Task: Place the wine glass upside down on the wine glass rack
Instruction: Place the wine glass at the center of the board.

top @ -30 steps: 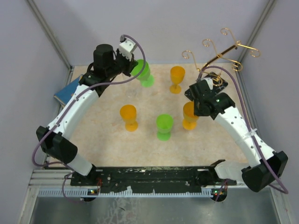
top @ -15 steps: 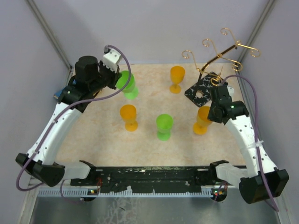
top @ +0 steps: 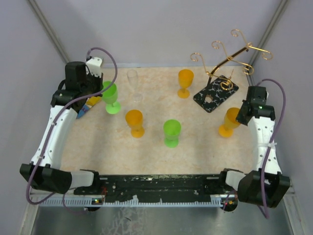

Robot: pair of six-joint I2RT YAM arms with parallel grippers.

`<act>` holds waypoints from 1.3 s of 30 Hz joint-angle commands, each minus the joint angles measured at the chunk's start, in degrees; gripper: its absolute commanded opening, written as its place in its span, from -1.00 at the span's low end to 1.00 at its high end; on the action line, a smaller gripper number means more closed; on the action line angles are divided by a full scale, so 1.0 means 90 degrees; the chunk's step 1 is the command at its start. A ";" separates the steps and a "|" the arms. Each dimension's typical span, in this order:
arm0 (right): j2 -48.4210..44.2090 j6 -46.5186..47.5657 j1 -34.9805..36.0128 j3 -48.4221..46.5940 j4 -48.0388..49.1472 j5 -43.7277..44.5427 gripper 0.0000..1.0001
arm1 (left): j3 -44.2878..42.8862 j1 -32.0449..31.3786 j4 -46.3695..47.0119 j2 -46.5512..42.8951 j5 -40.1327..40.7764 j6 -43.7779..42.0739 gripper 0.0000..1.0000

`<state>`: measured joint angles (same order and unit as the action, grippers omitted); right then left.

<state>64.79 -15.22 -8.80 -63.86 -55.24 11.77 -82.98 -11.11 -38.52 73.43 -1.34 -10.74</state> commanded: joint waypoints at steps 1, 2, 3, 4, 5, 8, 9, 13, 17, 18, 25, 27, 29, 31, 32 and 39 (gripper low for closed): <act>0.0176 0.0652 -0.0785 -0.0037 0.0562 -0.0366 -1.00 | 0.0150 0.0437 0.0183 0.0312 -0.0299 -0.0040 -1.00; 0.0256 0.0663 -0.0822 -0.0083 0.0616 -0.0325 -1.00 | 0.0223 0.0536 0.0316 0.0384 -0.0343 -0.0057 -1.00; 0.0354 0.0656 -0.0841 -0.0139 0.0661 -0.0351 -1.00 | 0.0310 0.0604 0.0451 0.0436 -0.0377 -0.0056 -1.00; 0.0467 0.0649 -0.0878 -0.0192 0.0736 -0.0386 -1.00 | 0.0375 0.0684 0.0574 0.0489 -0.0410 -0.0059 -1.00; 0.0583 0.0646 -0.0939 -0.0270 0.0784 -0.0439 -1.00 | 0.0406 0.0746 0.0668 0.0557 -0.0460 -0.0064 -1.00; 0.0995 0.0636 -0.1135 -0.0627 0.0839 -0.0529 -1.00 | 0.0368 0.0947 0.0837 0.0828 -0.0517 -0.0068 -1.00; 0.1100 0.0623 -0.1196 -0.0729 0.0910 -0.0561 -1.00 | 0.0347 0.1011 0.0907 0.0907 -0.0559 -0.0061 -1.00; 0.1438 0.0560 -0.1535 -0.1053 0.1223 -0.0732 -1.00 | 0.0347 0.1128 0.1245 0.1204 -0.0741 0.0052 -1.00; 0.1727 0.0620 -0.1694 -0.1420 0.1315 -0.0699 -1.00 | 0.0363 0.1147 0.1490 0.1400 -0.0599 0.0020 -1.00; 0.1778 0.0629 -0.1728 -0.1466 0.1343 -0.0707 -1.00 | 0.0358 0.1147 0.1505 0.1444 -0.0570 -0.0011 -1.00; 0.2147 0.0617 -0.1789 -0.1506 0.1573 -0.0765 -1.00 | 0.0348 0.1253 0.1549 0.1716 -0.0769 -0.0093 -1.00; 0.2223 0.0656 -0.1795 -0.1475 0.1591 -0.0743 -1.00 | 0.0362 0.1256 0.1577 0.1780 -0.0840 -0.0132 -0.97; 0.2327 0.0742 -0.1796 -0.1493 0.1520 -0.0665 -1.00 | 0.0353 0.1258 0.1567 0.1870 -0.0913 -0.0155 -0.95; 0.2403 0.0826 -0.1791 -0.1497 0.1453 -0.0525 -1.00 | 0.0353 0.1262 0.1575 0.1938 -0.0970 -0.0173 -0.91; 0.2412 0.0856 -0.1795 -0.1494 0.1440 -0.0459 -1.00 | 0.0360 0.1262 0.1587 0.1963 -0.0996 -0.0180 -0.89; 0.2409 0.0997 -0.1791 -0.1358 0.1432 -0.0290 -1.00 | 0.0367 0.1261 0.1684 0.2080 -0.1052 -0.0152 -0.65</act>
<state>86.91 -8.01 -24.29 -75.33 -43.57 7.53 -79.44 -0.16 -25.58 91.55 -9.23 -11.81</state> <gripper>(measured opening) 0.022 0.153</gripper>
